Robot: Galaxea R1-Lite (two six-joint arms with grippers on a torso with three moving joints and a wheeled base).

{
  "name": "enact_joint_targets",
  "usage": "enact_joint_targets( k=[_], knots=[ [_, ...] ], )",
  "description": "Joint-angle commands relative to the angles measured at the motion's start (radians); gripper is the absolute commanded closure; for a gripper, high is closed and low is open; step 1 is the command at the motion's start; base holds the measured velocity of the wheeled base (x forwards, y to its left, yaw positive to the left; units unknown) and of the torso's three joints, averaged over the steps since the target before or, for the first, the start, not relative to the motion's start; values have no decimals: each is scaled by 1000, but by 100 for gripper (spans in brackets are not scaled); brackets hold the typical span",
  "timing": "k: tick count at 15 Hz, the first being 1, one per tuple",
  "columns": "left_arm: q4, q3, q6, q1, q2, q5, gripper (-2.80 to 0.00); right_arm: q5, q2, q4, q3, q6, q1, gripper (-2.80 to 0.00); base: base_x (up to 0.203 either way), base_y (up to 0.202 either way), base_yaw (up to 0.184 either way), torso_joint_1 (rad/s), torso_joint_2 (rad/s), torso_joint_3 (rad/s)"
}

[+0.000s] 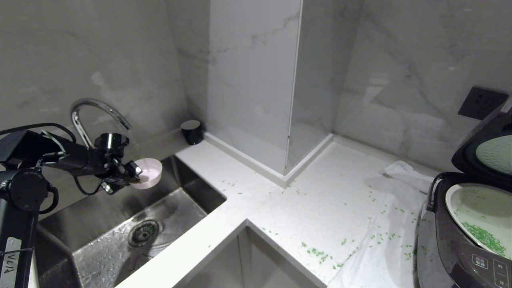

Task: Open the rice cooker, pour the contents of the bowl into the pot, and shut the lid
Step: Fill a bowl with water from the tap

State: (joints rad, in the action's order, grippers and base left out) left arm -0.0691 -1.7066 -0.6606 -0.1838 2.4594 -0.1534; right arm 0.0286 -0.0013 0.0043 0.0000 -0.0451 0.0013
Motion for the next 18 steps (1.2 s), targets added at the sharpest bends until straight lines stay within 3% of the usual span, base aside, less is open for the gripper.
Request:
enact_joint_targets(
  k=[1,18],
  knots=[
    [0,-7,-8,4,6,-2,0,1,1,0,0,-1,-1,0,0,0,0,0,0,0],
    [0,-8,-17,3,4,-2,0,1,1,0,0,-1,0,0,0,0,0,0,0,0]
  ],
)
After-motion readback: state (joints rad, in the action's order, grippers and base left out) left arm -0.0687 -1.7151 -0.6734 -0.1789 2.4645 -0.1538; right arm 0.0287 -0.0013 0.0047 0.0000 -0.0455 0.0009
